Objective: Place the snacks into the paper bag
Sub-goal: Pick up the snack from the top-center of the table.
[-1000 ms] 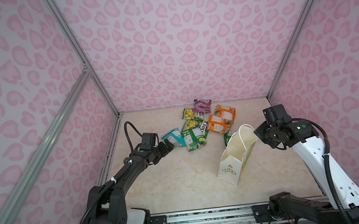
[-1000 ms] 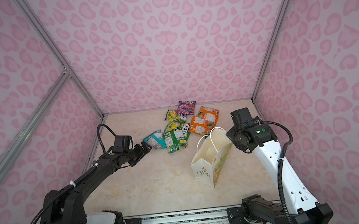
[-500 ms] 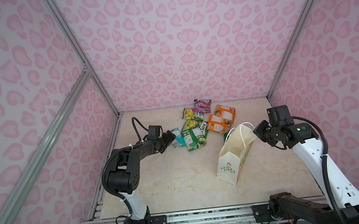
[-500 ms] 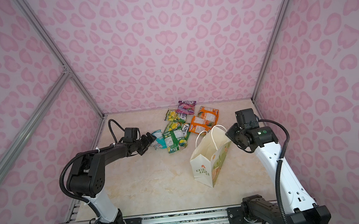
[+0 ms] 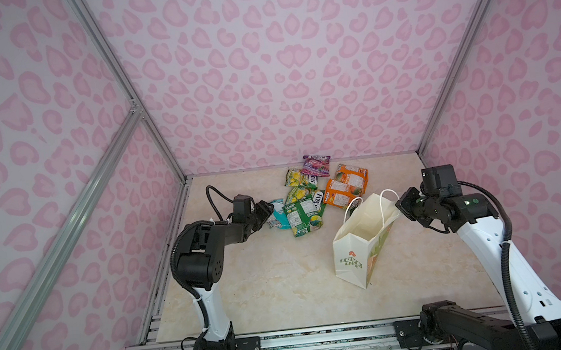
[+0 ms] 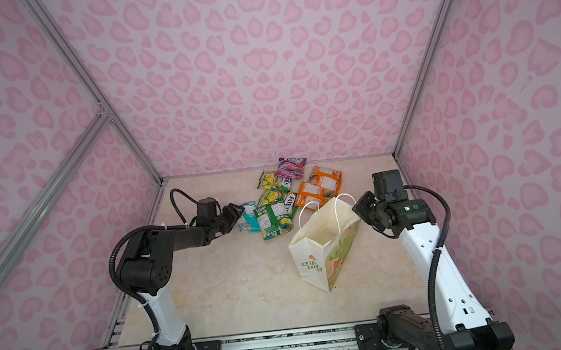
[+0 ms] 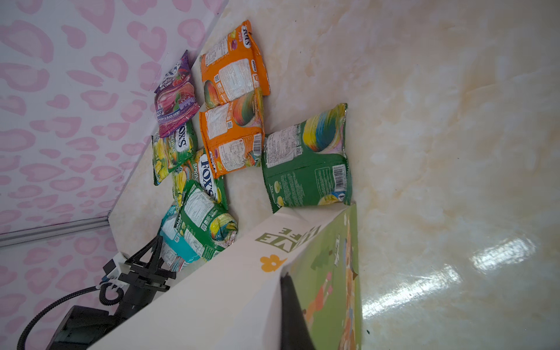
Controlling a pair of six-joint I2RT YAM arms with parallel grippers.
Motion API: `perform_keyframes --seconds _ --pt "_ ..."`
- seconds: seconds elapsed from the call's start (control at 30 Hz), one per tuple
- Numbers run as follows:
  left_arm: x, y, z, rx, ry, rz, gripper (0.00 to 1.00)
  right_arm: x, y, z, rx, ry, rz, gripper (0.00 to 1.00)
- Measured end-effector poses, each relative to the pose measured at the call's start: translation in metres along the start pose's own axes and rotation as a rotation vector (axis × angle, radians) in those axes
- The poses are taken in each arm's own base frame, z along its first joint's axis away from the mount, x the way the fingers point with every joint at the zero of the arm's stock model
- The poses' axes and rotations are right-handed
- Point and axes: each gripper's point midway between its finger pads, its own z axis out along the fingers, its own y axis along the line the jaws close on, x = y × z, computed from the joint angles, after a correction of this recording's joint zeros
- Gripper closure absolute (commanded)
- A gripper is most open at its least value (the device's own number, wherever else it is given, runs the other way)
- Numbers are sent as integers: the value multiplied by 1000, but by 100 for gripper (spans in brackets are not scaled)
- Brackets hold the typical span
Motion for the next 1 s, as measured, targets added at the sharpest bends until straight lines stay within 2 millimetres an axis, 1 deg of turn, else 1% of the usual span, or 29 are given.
perform_keyframes --seconds 0.13,0.23,0.3,0.33,0.43,0.53,0.67,0.83,1.0 --pt "1 4 4 -14 4 -7 62 3 2 3 -18 13 -1 100" --pt "3 7 5 -23 14 -18 69 3 3 2 -26 9 -2 100" --pt "2 4 4 -19 16 -17 75 3 3 0 -30 4 -7 100" --pt "2 3 3 -18 17 -14 76 2 3 -1 -32 0 -9 100" --pt "1 -4 -7 -24 22 -7 84 1 3 -5 -40 -9 -16 100" --pt "-3 -17 -22 -16 16 14 90 1 3 -7 -45 -16 -22 100" --pt "-8 -33 -39 -1 3 42 92 2 0 -5 -41 -14 -24 100" --pt "-12 -45 -61 -6 -8 67 94 2 -1 -6 -40 -17 -30 100" --pt "-19 -73 -100 15 -60 129 94 2 -2 -5 -34 -22 -41 100"
